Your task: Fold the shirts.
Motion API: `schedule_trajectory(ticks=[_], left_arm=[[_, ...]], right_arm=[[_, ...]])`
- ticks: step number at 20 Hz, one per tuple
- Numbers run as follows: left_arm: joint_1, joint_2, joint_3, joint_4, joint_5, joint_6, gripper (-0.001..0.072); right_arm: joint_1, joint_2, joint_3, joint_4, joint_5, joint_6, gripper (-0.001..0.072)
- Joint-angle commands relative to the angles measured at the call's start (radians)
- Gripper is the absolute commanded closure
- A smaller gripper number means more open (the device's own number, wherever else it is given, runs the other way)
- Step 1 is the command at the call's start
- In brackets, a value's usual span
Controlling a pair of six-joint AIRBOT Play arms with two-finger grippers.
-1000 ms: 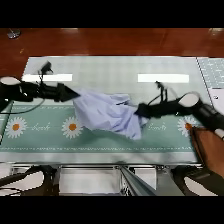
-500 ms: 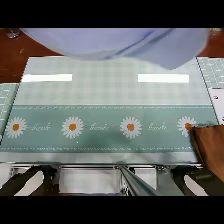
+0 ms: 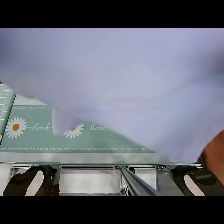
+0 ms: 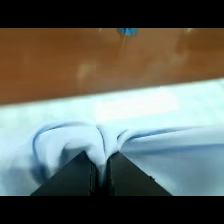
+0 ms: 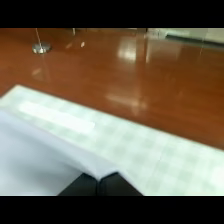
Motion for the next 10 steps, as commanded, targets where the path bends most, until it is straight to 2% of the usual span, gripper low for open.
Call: schedule_trajectory(ticks=[1, 4, 6, 8, 10], left_arm=[[-0.005, 0.062, -0.203, 0.005, -0.129, -0.043, 0.0682], [-0.025, 0.122, -0.498, -0.006, -0.183, -0.049, 0.0682], [-0.039, 0.134, -0.7, -0.006, -0.223, -0.047, 0.0682], [-0.053, 0.12, -0.89, -0.006, -0.138, -0.026, 0.0682], [-0.053, 0.077, -1.006, -0.014, 0.036, -0.025, 0.0682]], right_arm=[[-0.001, 0.011, -0.124, 0.026, 0.079, 0.027, 0.0688], [0.0, 0.011, -0.369, 0.089, 0.067, 0.043, 0.0688], [0.0, 0.011, -0.56, 0.085, -0.005, 0.044, 0.0687], [0.0, 0.006, -0.742, 0.055, -0.135, 0.074, 0.0687], [0.0, -0.026, -0.898, -0.016, -0.314, 0.158, 0.0686]])
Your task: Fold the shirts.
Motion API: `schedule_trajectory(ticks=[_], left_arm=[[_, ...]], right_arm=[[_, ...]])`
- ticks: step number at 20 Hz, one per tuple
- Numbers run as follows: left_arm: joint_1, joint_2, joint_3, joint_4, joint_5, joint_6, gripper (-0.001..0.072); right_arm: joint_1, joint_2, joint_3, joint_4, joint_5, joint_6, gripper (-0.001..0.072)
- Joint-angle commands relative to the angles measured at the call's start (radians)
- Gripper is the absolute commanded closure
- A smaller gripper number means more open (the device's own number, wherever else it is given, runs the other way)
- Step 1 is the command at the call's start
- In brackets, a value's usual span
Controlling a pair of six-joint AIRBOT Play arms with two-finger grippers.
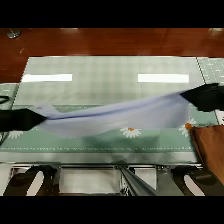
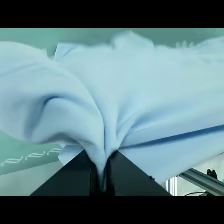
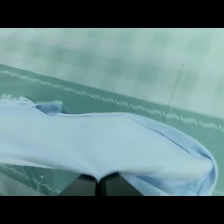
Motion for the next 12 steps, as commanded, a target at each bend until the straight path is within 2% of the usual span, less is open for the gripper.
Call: schedule_trajectory(ticks=[1, 2, 3, 6, 9, 10, 11, 12], left_arm=[[-0.012, -0.071, -0.235, -0.032, 0.23, 0.05, 0.0682], [-0.02, -0.137, -0.238, -0.057, 0.302, 0.115, 0.0682], [-0.027, -0.214, -0.227, -0.082, 0.354, 0.143, 0.0682], [-0.055, -0.486, -0.13, -0.136, 0.468, 0.165, 0.0681], [-0.089, -0.729, 0.023, -0.197, 0.505, 0.165, 0.0681], [-0.1, -0.79, 0.072, -0.238, 0.498, 0.165, 0.0681], [-0.111, -0.836, 0.116, -0.272, 0.49, 0.164, 0.0634], [-0.119, -0.877, 0.168, -0.283, 0.463, 0.161, 0.0253]], right_arm=[[-0.006, -0.061, -0.26, -0.093, -0.283, 0.097, 0.0687], [-0.029, -0.127, -0.268, -0.097, -0.325, 0.101, 0.0686], [-0.057, -0.198, -0.259, -0.074, -0.356, 0.085, 0.0686], [-0.151, -0.445, -0.176, 0.061, -0.445, -0.021, 0.0686], [-0.183, -0.672, -0.009, 0.176, -0.442, -0.063, 0.0677], [-0.178, -0.728, 0.038, 0.195, -0.441, -0.055, 0.0552], [-0.173, -0.779, 0.08, 0.234, -0.438, -0.056, 0.0291], [-0.174, -0.815, 0.121, 0.269, -0.414, -0.058, 0.0068]])
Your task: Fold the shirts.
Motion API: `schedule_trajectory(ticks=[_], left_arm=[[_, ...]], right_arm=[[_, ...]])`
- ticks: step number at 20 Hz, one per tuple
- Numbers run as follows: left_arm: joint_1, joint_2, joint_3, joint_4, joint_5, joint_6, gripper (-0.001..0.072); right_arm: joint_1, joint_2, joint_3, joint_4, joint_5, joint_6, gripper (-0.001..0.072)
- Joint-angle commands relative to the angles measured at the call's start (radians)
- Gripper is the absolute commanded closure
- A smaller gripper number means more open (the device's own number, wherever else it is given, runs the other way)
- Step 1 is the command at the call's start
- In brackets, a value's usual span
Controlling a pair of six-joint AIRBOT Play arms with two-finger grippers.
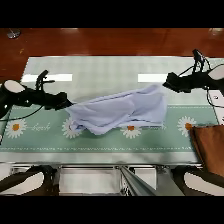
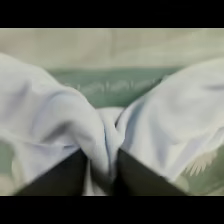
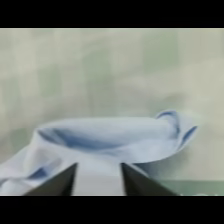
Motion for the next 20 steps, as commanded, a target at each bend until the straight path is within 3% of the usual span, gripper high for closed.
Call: schedule_trajectory(ticks=[1, 4, 7, 9, 11, 16, 20], left_arm=[[-0.025, -0.191, 0.182, -0.091, -0.068, 0.01, 0.0002], [0.069, -0.213, 0.377, 0.095, -0.259, -0.042, 0.0002], [0.219, -0.134, 0.383, 0.126, -0.27, -0.073, 0.0003], [0.299, -0.089, 0.282, 0.125, -0.267, -0.072, 0.0003], [0.33, -0.068, 0.115, 0.077, -0.238, -0.071, 0.0005], [0.289, -0.088, -0.208, -0.341, -0.011, 0.162, 0.0004], [0.177, -0.137, -0.219, -0.51, -0.007, 0.326, 0.0005]], right_arm=[[-0.024, -0.179, 0.164, 0.141, 0.063, -0.021, 0.0079], [-0.137, -0.174, 0.323, 0.129, 0.257, -0.037, 0.0079], [-0.294, -0.074, 0.346, -0.06, 0.396, -0.067, 0.0079], [-0.392, 0.02, 0.248, -0.219, 0.388, -0.064, 0.0079], [-0.486, 0.122, 0.045, -0.209, 0.306, -0.043, 0.0081], [-0.484, 0.312, -0.475, 0.056, 0.156, -0.188, 0.0082], [-0.423, 0.32, -0.623, 0.088, 0.114, -0.209, 0.0082]])
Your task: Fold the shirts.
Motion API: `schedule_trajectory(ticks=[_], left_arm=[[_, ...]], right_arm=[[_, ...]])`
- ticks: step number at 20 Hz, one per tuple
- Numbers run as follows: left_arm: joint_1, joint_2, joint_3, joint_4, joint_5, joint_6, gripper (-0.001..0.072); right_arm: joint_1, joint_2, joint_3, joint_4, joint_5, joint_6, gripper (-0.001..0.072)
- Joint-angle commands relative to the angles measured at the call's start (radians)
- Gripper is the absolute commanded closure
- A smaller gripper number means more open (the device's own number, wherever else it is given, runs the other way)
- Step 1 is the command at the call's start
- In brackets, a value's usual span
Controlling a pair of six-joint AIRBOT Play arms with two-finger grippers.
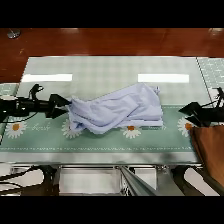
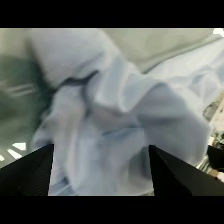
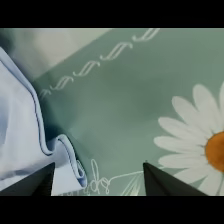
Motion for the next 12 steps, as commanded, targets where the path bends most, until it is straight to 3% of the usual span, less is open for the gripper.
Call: schedule_trajectory(ticks=[1, 3, 4, 6, 7, 12], left_arm=[[-0.089, -0.032, -0.043, -0.219, 0.035, 0.175, 0.0006], [-0.131, -0.038, -0.043, -0.279, 0.037, 0.22, 0.0009], [-0.142, -0.039, -0.043, -0.286, 0.037, 0.231, 0.0074], [-0.147, -0.045, -0.043, -0.285, 0.027, 0.238, 0.0628], [-0.147, -0.047, -0.042, -0.286, 0.017, 0.256, 0.0681], [-0.146, -0.047, -0.042, -0.286, 0.008, 0.268, 0.0681]], right_arm=[[0.05, 0.028, -0.143, 0.048, -0.06, -0.031, 0.0082], [0.089, 0.027, -0.148, 0.048, -0.067, -0.026, 0.0082], [0.108, 0.027, -0.148, 0.048, -0.072, -0.023, 0.0082], [0.15, 0.027, -0.148, 0.048, -0.096, -0.009, 0.0082], [0.169, 0.027, -0.148, 0.048, -0.11, 0.002, 0.0082], [0.217, 0.027, -0.148, 0.043, -0.134, 0.029, 0.0082]])
